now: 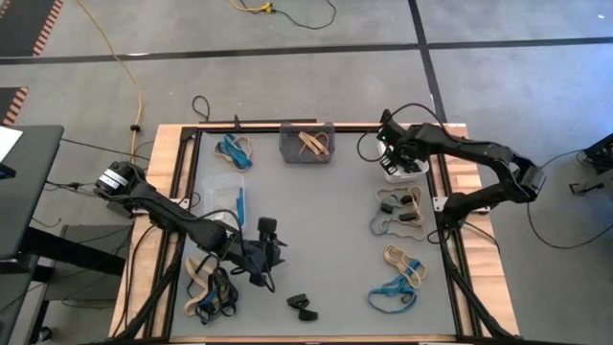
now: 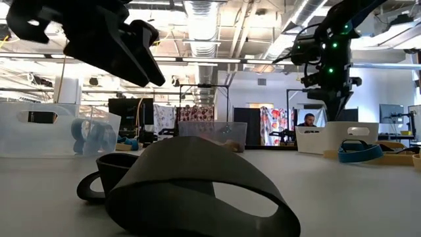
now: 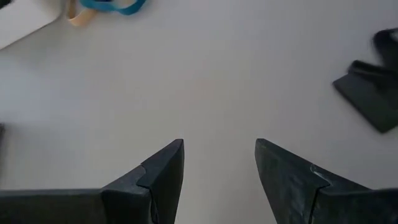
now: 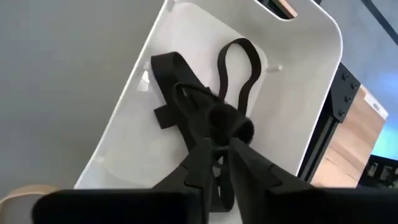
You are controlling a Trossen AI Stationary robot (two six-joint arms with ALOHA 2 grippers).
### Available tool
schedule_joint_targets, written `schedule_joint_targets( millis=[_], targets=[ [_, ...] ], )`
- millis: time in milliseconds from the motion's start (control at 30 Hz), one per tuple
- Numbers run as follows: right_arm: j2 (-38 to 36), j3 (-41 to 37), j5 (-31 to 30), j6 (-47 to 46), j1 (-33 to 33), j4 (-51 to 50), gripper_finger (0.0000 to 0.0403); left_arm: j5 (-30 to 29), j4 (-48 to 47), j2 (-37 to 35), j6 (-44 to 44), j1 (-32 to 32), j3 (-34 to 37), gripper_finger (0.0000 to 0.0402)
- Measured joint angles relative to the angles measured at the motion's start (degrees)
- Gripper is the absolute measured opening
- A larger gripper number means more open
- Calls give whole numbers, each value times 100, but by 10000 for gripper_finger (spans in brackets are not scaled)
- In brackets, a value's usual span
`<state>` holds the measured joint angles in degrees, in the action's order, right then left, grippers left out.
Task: Sort rubber bands into baskets
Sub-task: Put the black rubber band into the white bin
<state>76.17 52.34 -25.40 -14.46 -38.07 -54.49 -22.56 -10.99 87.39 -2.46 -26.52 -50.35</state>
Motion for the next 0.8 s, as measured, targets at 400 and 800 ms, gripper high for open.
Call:
schedule_joint_targets(
  millis=[400,800],
  targets=[
    [-81,-7,3,85,215,262,219,1111,451,314,-85,-13,-2,190],
    [-999,-7,8,209,1431,813,240,2384,1807,1406,-436,-59,-5,190]
  ],
)
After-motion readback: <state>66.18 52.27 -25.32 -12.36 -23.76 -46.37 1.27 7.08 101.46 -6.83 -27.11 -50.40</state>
